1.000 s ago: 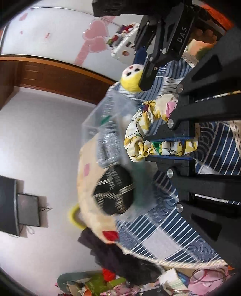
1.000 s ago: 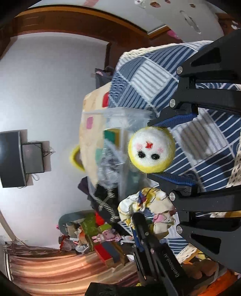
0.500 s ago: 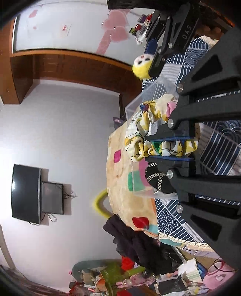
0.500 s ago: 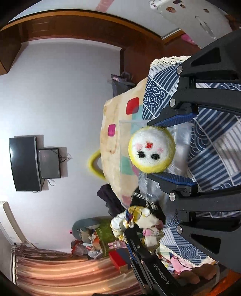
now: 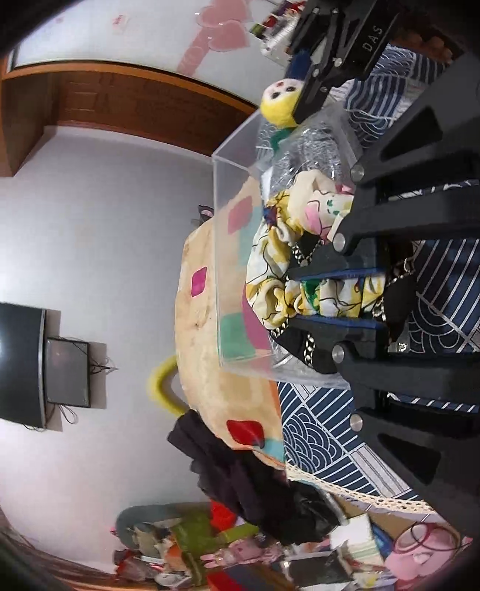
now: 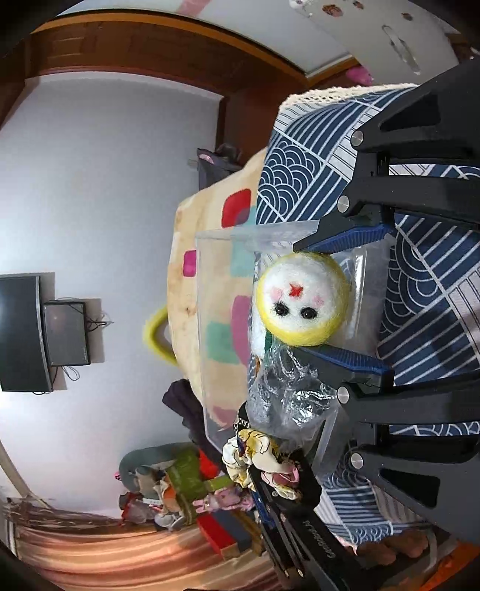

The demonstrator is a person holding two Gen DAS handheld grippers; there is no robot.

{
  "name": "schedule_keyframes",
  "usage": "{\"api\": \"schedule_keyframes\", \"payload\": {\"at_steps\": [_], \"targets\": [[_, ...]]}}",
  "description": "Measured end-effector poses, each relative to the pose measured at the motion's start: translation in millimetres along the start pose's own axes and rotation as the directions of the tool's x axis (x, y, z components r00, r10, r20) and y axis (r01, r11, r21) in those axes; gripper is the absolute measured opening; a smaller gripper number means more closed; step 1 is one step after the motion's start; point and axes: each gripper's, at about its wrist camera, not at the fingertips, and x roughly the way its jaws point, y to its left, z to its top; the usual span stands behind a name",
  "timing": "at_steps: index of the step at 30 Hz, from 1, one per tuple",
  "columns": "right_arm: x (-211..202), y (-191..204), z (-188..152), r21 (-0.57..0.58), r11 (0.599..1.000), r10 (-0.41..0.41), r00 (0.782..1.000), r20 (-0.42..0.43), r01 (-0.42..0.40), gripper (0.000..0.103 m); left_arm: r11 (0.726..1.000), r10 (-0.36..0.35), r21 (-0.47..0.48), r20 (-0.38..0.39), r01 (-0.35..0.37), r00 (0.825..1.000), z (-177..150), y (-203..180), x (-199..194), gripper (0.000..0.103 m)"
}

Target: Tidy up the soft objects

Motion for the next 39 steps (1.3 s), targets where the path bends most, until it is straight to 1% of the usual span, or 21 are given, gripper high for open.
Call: {"api": "schedule_keyframes", "payload": {"at_steps": [1,2,3,4,6,8,10,12,17,18,20,22,24,26,27,28,29,30,31,33,39], "targets": [[0,-1,1,-0.003,1.000,-0.004,1.000,0.000,0.004,0.051,1.000,-0.001,0.007,0.004,0.001,1.000,0,-1,-1,0.024],[-2,-1,0,-0.008,1.000,-0.010,1.000,0.001,0.010,0.054,1.000,-0.005,0.013,0.007,0.005,1.000,-1,-3,-3,0.030],[-3,-1,0,-0.009,1.000,-0.007,1.000,0.000,0.007,0.055,1.000,-0.008,0.016,0.007,0.007,1.000,-1,-3,-4,0.035],[-3,-2,1,-0.007,1.000,-0.005,1.000,-0.001,0.005,0.056,1.000,-0.010,0.015,0.007,0.010,1.000,-1,-3,-6,0.037],[-6,-4,1,-0.005,1.000,-0.001,1.000,0.003,0.001,0.059,1.000,-0.018,0.002,0.011,0.018,1.000,0,0,-11,0.047],[-12,-5,2,-0.003,1.000,0.005,1.000,0.017,-0.005,0.067,1.000,-0.026,-0.016,0.019,0.026,0.999,1,3,-17,0.051],[-21,-6,3,-0.005,1.000,-0.007,0.999,0.042,0.007,0.074,0.999,-0.029,-0.025,0.029,0.030,0.999,3,4,-25,0.053],[-27,-6,6,-0.008,1.000,-0.003,0.998,0.063,0.004,0.075,0.999,-0.034,-0.028,0.038,0.035,0.999,4,5,-32,0.058],[-48,-6,11,-0.010,1.000,0.010,0.993,0.116,-0.009,0.076,0.999,-0.047,-0.013,0.077,0.048,0.996,7,-1,-57,0.062],[-55,-6,12,-0.010,1.000,0.014,0.991,0.131,-0.013,0.077,0.999,-0.047,-0.006,0.089,0.048,0.995,7,-2,-63,0.066],[-62,-3,14,-0.012,1.000,0.021,0.988,0.153,-0.019,0.082,0.999,-0.048,0.000,0.111,0.049,0.993,8,-4,-74,0.071],[-74,0,15,-0.018,1.000,0.027,0.982,0.185,-0.024,0.083,0.998,-0.056,0.005,0.133,0.056,0.990,8,-7,-87,0.075],[-83,3,16,-0.024,0.999,0.035,0.977,0.209,-0.030,0.084,0.998,-0.065,0.010,0.158,0.064,0.985,9,-9,-101,0.083],[-92,7,17,-0.028,0.999,0.039,0.971,0.237,-0.033,0.088,0.998,-0.068,0.015,0.178,0.067,0.982,10,-11,-111,0.086],[-98,9,17,-0.031,0.999,0.041,0.967,0.253,-0.034,0.090,0.998,-0.066,0.019,0.192,0.063,0.979,10,-13,-118,0.089],[-104,11,17,-0.034,0.999,0.041,0.962,0.270,-0.033,0.093,0.998,-0.062,0.026,0.208,0.058,0.976,9,-14,-125,0.091],[-108,13,16,-0.035,0.999,0.042,0.958,0.283,-0.033,0.098,0.998,-0.059,0.030,0.220,0.054,0.974,9,-16,-131,0.097],[-113,14,16,-0.034,0.999,0.043,0.953,0.301,-0.035,0.101,0.998,-0.057,0.031,0.233,0.051,0.971,9,-16,-137,0.099],[-117,14,15,-0.034,0.999,0.044,0.948,0.316,-0.035,0.103,0.998,-0.055,0.029,0.250,0.050,0.967,8,-17,-144,0.099],[-125,17,16,-0.041,0.999,0.042,0.941,0.336,-0.030,0.103,0.999,-0.052,0.028,0.267,0.046,0.962,9,-16,-154,0.100],[-135,23,11,-0.037,0.999,0.047,0.934,0.355,-0.036,0.103,0.998,-0.053,0.037,0.296,0.044,0.954,7,-19,-174,0.102]]}}
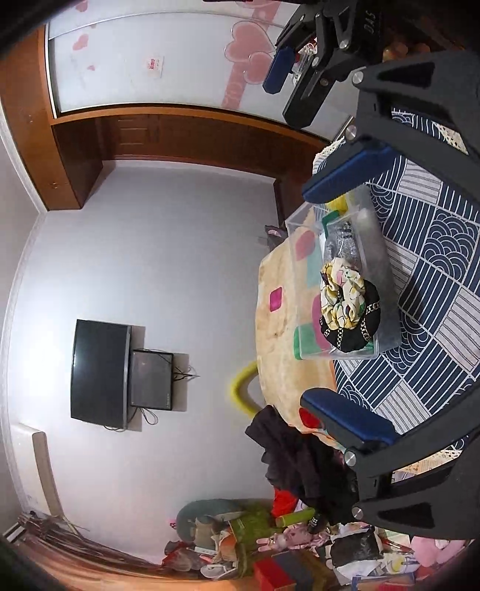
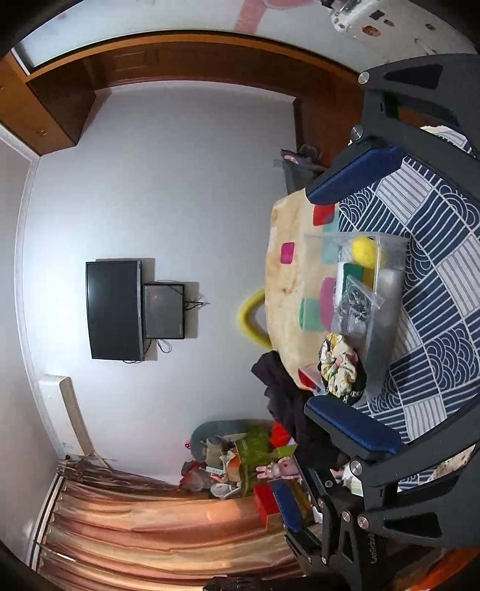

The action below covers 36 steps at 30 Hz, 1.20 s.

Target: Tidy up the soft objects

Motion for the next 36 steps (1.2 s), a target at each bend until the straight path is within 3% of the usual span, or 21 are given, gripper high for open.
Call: {"api": "schedule_keyframes", "payload": {"at_steps": [36], "targets": [[-9,1,-6,0.031,1.000,0.008,1.000,0.005,-0.008,0.103,1.000,-0.015,0.000,0.008,0.015,1.000,-5,-7,-12,0.103]]}}
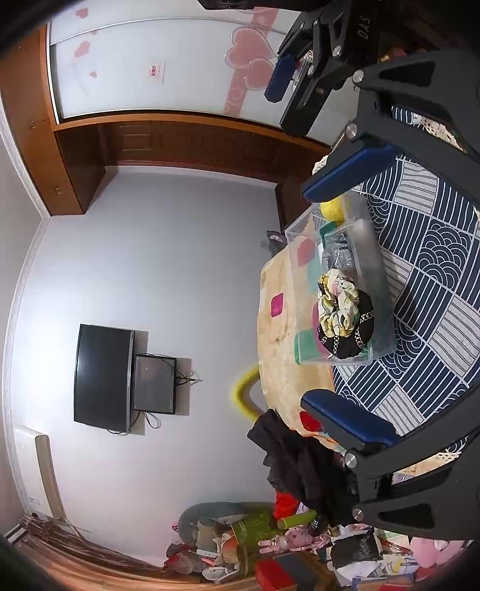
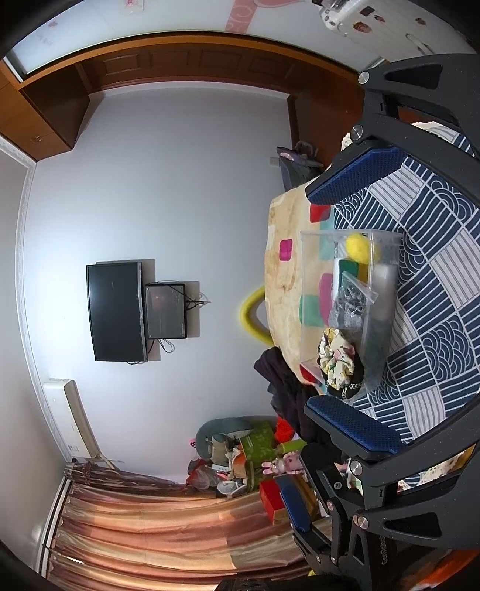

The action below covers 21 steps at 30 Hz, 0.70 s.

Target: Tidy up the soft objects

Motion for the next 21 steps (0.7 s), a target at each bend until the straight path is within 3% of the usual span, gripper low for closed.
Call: {"api": "schedule_keyframes", "payload": {"at_steps": [21], "targets": [[-2.3,4.1,0.7,0.003,1.000,0.007,1.000,0.003,-0.007,0.103,1.000,-0.019,-0.022,-0.006,0.019,1.000,2.3,1.5,-2.8,0.103]]}}
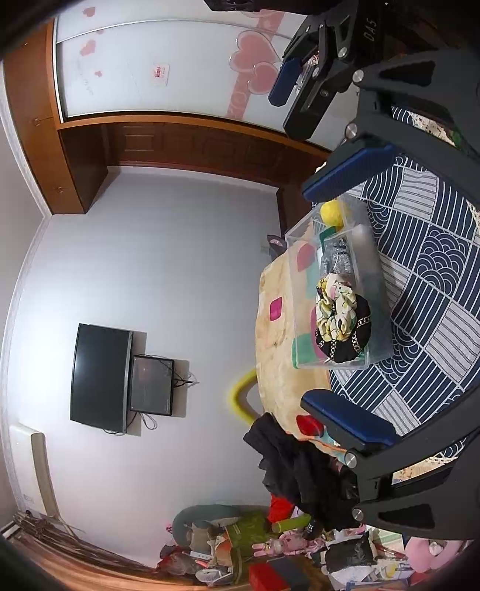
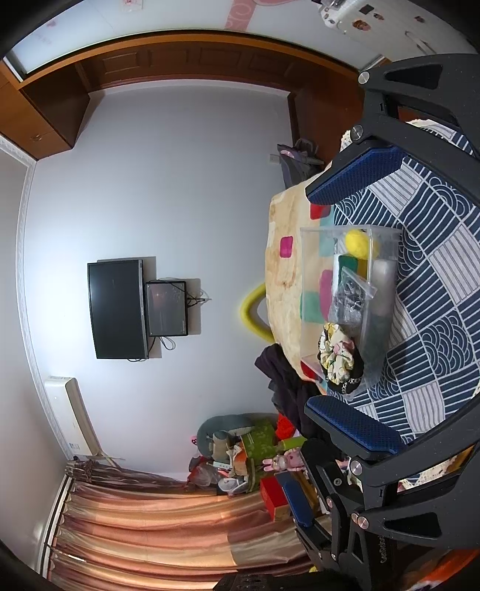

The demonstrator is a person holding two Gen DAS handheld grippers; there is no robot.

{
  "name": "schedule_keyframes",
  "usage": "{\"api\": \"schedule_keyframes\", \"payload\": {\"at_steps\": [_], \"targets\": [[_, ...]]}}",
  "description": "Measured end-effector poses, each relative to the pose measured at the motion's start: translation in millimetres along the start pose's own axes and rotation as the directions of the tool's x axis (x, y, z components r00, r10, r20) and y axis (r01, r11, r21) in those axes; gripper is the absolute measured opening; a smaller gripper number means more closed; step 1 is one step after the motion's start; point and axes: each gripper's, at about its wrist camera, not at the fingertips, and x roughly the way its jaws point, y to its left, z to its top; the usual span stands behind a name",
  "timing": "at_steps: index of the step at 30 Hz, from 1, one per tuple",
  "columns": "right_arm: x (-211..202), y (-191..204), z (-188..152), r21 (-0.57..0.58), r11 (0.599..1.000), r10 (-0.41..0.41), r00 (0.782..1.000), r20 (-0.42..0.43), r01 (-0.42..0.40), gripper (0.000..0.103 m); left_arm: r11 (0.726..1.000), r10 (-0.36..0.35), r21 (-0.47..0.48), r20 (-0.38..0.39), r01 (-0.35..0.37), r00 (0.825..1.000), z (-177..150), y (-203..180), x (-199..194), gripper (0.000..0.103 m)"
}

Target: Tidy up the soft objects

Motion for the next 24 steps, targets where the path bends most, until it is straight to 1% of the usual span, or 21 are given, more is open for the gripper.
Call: {"api": "schedule_keyframes", "payload": {"at_steps": [8,12,24], "targets": [[0.2,-0.2,-0.4,-0.001,1.000,0.002,1.000,0.000,-0.002,0.103,1.000,0.004,0.009,0.013,-0.004,1.000,-0.8,-4.0,-1.3,0.103],[0.4,0.1,0.2,0.000,1.000,0.004,1.000,-0.001,-0.004,0.103,1.000,-0.014,0.000,0.000,0.014,1.000,0.0,-2.4,0.0,0.103],[1.1,0.6,-2.3,0.002,1.000,0.002,1.000,-0.007,-0.002,0.103,1.000,-0.021,-0.008,-0.002,0.021,1.000,1.1,-1.6,0.1,0.103]]}}
